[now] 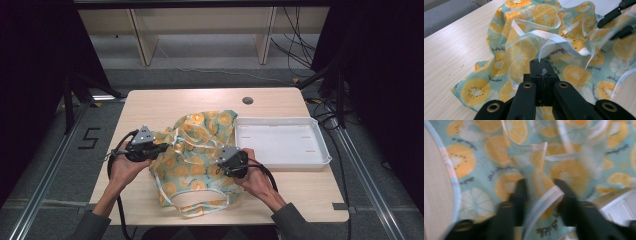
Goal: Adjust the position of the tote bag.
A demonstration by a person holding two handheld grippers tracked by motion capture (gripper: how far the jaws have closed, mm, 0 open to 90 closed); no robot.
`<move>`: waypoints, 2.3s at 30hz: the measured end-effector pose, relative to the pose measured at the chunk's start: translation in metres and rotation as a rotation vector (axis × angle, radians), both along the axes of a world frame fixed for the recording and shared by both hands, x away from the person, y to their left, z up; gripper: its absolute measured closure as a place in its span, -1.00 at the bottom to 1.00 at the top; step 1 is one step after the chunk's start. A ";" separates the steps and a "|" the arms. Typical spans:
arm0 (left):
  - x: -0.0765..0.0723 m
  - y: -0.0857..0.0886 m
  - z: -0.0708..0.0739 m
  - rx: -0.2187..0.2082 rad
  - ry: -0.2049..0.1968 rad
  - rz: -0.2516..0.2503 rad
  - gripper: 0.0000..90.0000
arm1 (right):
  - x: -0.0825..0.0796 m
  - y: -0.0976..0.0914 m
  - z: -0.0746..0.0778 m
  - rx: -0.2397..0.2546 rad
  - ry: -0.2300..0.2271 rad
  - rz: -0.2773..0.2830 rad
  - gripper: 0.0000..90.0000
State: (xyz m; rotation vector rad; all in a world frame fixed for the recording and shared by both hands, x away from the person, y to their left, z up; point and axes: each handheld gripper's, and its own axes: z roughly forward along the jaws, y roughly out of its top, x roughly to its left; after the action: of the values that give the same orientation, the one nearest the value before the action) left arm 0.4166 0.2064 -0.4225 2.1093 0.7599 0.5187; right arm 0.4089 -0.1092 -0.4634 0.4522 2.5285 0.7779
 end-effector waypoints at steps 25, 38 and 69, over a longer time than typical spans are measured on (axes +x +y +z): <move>0.036 0.039 0.017 -0.122 -0.066 0.143 1.00 | 0.101 -0.001 0.096 0.391 -0.074 -0.067 1.00; 0.085 0.040 0.021 -0.142 -0.068 0.230 1.00 | 0.159 0.008 0.086 0.362 -0.081 -0.215 1.00; 0.107 0.011 -0.054 -0.002 0.105 0.249 0.99 | 0.130 0.019 0.080 0.323 0.054 -0.160 -0.10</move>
State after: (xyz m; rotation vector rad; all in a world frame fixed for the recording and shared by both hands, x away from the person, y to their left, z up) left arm 0.5233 0.2173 -0.4769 2.0640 1.0918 0.5416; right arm 0.5384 -0.0904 -0.3836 0.7811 2.3827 1.1289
